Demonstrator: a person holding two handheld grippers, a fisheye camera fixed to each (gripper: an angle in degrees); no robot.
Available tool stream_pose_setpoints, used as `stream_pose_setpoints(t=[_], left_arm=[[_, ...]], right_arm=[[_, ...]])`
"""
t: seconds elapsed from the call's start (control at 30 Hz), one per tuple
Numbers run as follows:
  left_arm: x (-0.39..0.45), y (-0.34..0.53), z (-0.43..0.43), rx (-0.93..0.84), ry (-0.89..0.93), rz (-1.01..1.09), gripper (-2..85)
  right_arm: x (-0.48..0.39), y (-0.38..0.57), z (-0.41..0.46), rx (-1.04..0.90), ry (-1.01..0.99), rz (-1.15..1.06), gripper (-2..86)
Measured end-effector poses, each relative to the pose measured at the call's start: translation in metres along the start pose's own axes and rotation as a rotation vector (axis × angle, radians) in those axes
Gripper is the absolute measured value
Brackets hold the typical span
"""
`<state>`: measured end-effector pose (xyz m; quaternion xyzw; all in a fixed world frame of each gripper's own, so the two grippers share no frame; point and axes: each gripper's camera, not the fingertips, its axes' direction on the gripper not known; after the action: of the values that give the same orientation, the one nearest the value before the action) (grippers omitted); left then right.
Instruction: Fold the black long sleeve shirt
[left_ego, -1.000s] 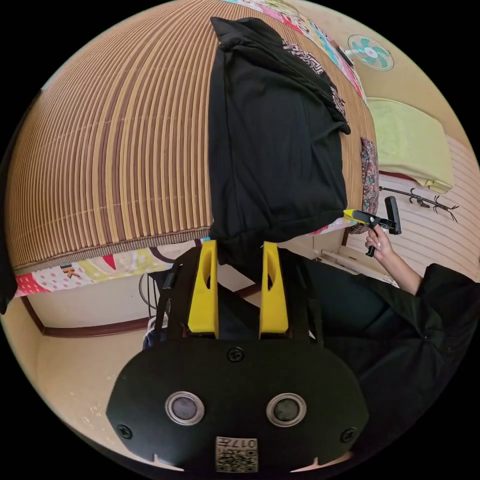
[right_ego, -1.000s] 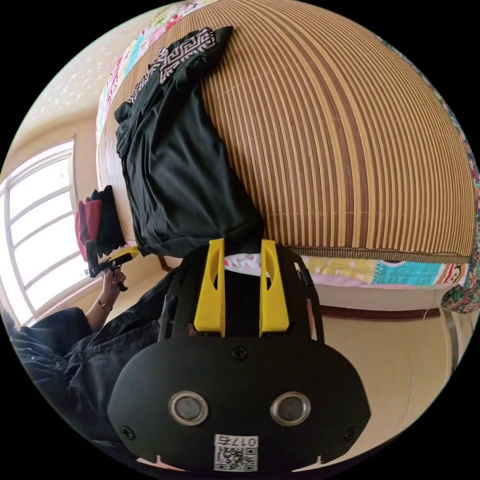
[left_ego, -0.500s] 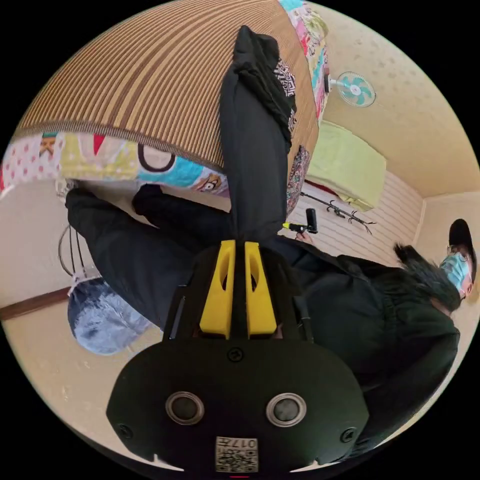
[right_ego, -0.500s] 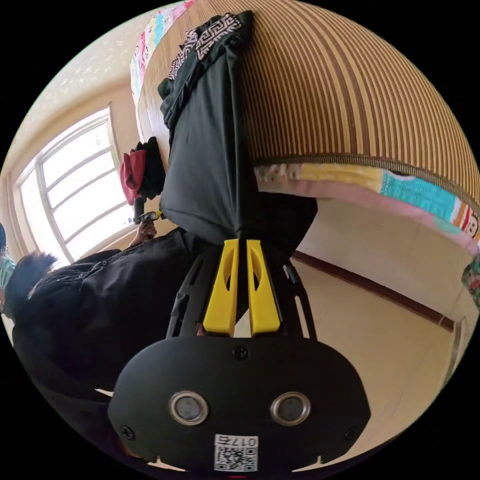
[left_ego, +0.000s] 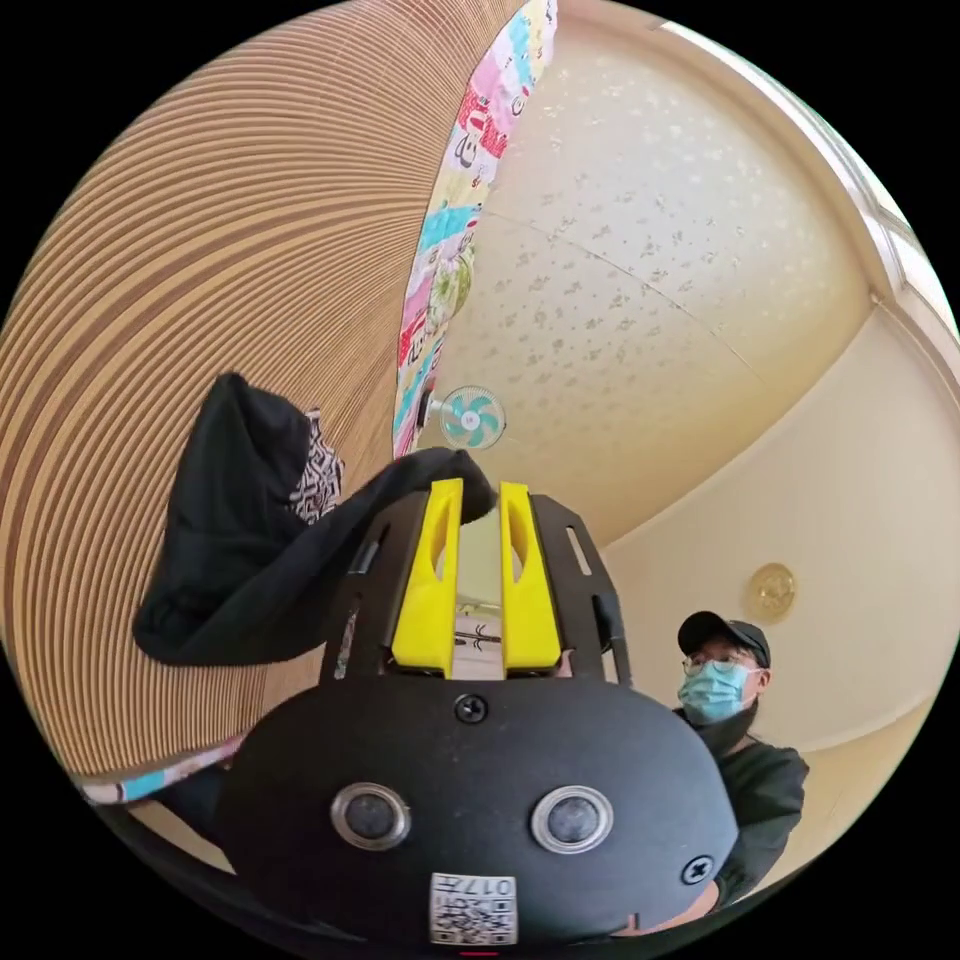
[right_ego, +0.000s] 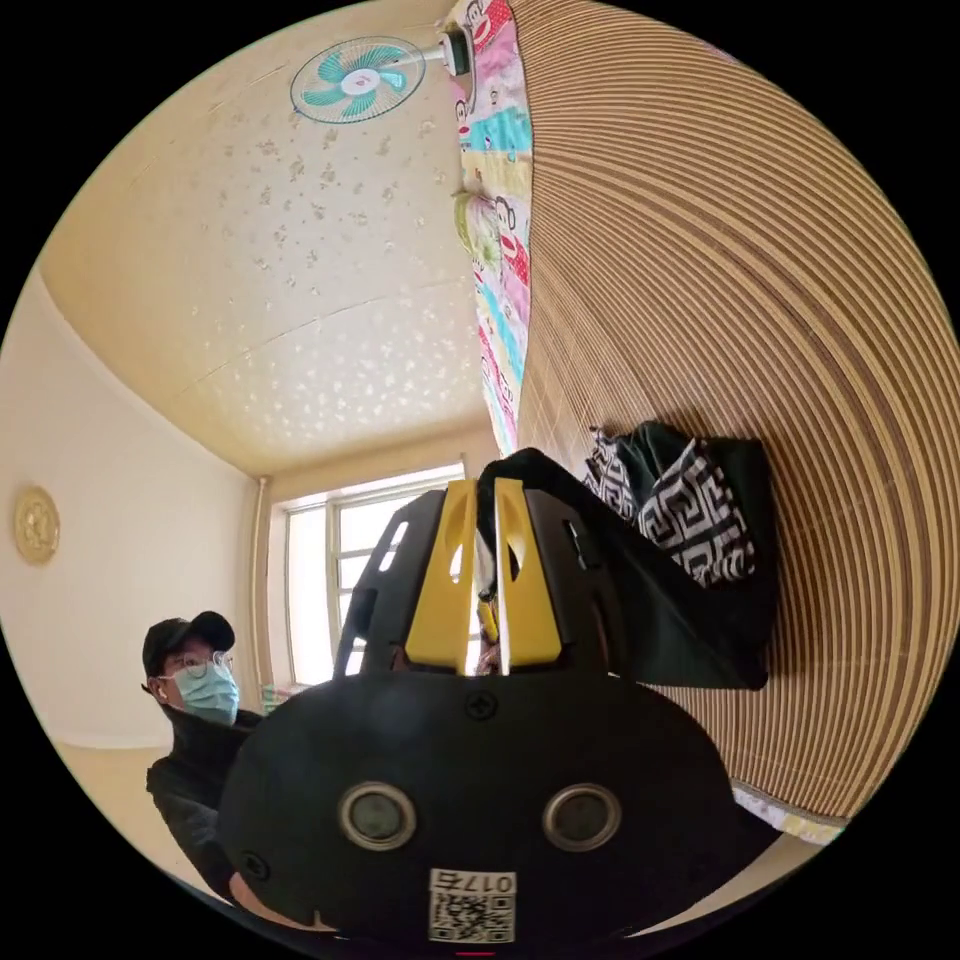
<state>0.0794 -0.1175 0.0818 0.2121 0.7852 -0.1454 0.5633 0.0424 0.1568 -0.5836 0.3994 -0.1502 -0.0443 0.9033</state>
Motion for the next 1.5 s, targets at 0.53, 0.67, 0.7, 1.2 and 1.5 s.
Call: stream_pose_setpoints(t=[0.53, 0.67, 0.7, 1.2, 1.5], left_arm=[[-0.044, 0.084, -0.026, -0.080, -0.730, -0.122, 14.8], [-0.075, 0.095, -0.015, -0.049, -0.679, -0.204, 10.2], [-0.077, 0.094, -0.013, -0.046, -0.680, -0.215, 9.3], [0.166, 0.022, 0.048, 0.038, -0.217, 0.317, 3.7], [0.136, 0.079, -0.009, -0.037, -0.363, 0.282, 4.1]], right_arm=[[0.051, 0.125, 0.005, -0.003, 0.758, 0.152, 14.0], [0.102, 0.148, 0.000, 0.091, 0.542, 0.250, 11.3], [0.106, 0.147, 0.001, 0.107, 0.507, 0.259, 10.1], [-0.127, 0.063, 0.091, -0.023, -0.012, -0.348, 3.8], [-0.088, 0.109, 0.071, -0.124, 0.087, -0.314, 3.3]])
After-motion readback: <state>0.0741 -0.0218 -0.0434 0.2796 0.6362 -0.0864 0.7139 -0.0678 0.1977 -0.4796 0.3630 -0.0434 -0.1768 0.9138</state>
